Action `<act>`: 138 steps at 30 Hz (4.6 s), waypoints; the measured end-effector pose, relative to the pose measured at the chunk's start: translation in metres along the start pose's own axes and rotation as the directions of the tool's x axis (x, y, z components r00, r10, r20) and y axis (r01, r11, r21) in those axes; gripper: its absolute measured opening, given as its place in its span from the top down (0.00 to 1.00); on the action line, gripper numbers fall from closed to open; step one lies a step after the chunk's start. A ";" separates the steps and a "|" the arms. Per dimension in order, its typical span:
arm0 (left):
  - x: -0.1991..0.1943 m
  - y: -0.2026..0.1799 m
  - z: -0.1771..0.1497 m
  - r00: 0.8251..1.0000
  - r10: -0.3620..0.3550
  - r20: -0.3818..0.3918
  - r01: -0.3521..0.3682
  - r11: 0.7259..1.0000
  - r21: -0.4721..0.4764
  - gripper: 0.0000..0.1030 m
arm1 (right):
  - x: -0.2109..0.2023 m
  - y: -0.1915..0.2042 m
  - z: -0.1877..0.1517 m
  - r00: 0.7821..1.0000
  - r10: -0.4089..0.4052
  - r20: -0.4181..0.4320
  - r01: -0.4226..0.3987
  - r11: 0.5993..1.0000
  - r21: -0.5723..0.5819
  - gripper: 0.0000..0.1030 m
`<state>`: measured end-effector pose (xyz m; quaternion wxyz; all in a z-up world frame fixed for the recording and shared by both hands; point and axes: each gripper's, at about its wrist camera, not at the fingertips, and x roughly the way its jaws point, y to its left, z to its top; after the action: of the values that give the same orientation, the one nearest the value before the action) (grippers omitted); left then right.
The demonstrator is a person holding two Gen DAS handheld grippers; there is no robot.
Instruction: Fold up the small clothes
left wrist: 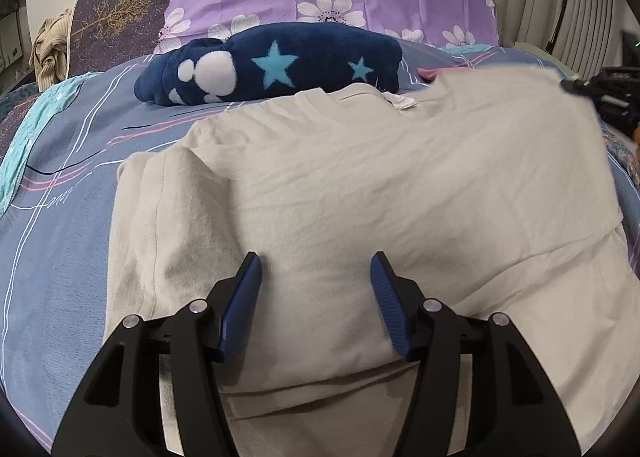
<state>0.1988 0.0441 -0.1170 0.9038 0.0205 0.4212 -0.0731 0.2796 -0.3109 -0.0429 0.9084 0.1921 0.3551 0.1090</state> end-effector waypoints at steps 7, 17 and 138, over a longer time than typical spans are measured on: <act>0.000 -0.003 0.000 1.000 0.016 0.002 -0.016 1.000 0.011 0.43 | 0.005 0.025 -0.027 0.952 -0.302 0.058 0.307 0.920 -0.245 0.92; 0.000 -0.004 0.000 1.000 0.018 -0.001 -0.018 1.000 0.013 0.42 | 0.000 0.028 -0.143 0.974 -0.169 -0.154 0.105 0.929 -0.354 0.71; -0.054 0.112 -0.038 0.937 -0.330 0.112 0.348 0.870 -0.348 0.65 | -0.031 -0.079 -0.101 0.963 0.224 -0.152 -0.190 0.959 0.209 0.84</act>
<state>0.1523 0.1652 -0.1030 0.8751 -0.2226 0.4020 -0.1519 0.1922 -0.3647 -0.1258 0.8344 0.3049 0.4200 0.1855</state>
